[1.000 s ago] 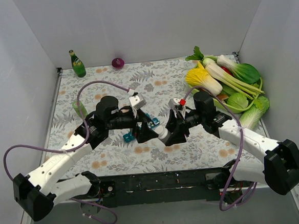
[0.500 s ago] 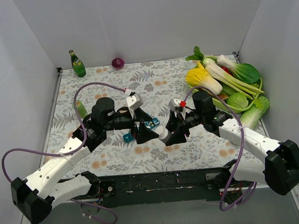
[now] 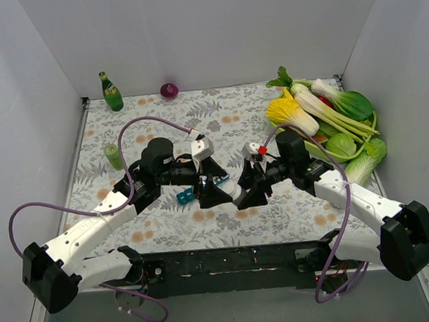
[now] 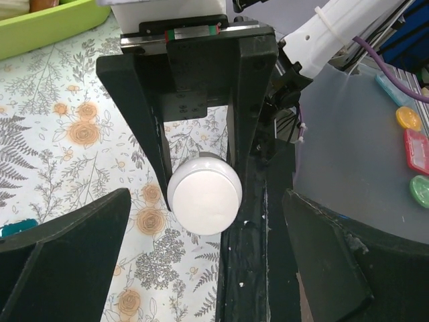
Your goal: Sort the pills into containers
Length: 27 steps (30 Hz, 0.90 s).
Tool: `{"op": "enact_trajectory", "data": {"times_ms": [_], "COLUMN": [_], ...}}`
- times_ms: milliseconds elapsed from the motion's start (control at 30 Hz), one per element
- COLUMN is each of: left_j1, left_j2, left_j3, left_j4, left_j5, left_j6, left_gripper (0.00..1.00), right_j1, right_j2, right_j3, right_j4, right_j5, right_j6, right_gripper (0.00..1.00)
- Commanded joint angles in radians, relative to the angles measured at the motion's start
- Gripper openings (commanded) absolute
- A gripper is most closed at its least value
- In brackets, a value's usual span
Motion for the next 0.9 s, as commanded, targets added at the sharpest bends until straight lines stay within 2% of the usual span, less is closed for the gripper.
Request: {"op": "enact_trajectory", "data": {"times_ms": [0,133,200,233,267,400,467,533,633,867], "left_j1": [-0.027,-0.05,-0.059,-0.06,-0.062,-0.065,-0.065,-0.065,-0.065,-0.065], "left_j2": [0.035,0.061,0.07,0.084,0.091,0.11,0.101,0.088,0.062,0.036], "left_j3": [0.019,0.03,0.044,0.047,0.062,0.082,0.082,0.081,0.074,0.067], "left_j4": [0.016,0.002,-0.005,-0.014,-0.025,-0.074,-0.076,-0.082,-0.086,-0.093], "left_j5": [0.016,-0.019,-0.03,-0.033,-0.037,-0.047,-0.048,-0.06,-0.074,-0.077], "left_j6": [0.019,0.03,0.03,0.034,0.042,0.05,0.042,0.04,0.03,0.007], "left_gripper": [0.98,0.95,0.88,0.84,0.74,0.54,0.56,0.64,0.69,0.69], "right_j1": [0.002,0.003,0.002,0.003,0.003,0.003,0.002,0.003,0.002,0.003], "right_j2": [-0.023,-0.027,-0.027,-0.027,-0.025,-0.024,-0.024,-0.022,-0.024,-0.017], "right_j3": [0.039,0.039,0.039,0.039,0.04,0.042,0.043,0.042,0.043,0.049], "right_j4": [0.014,0.013,0.013,0.011,0.011,0.006,0.006,0.005,0.003,-0.001], "right_j5": [-0.015,-0.014,-0.01,-0.01,-0.01,-0.009,-0.007,-0.007,-0.006,-0.007], "right_j6": [-0.009,-0.008,-0.008,-0.008,-0.008,-0.008,-0.008,-0.009,-0.011,-0.011], "right_gripper": [0.01,0.01,0.01,0.01,0.01,0.01,0.01,0.01,0.01,0.01]}}
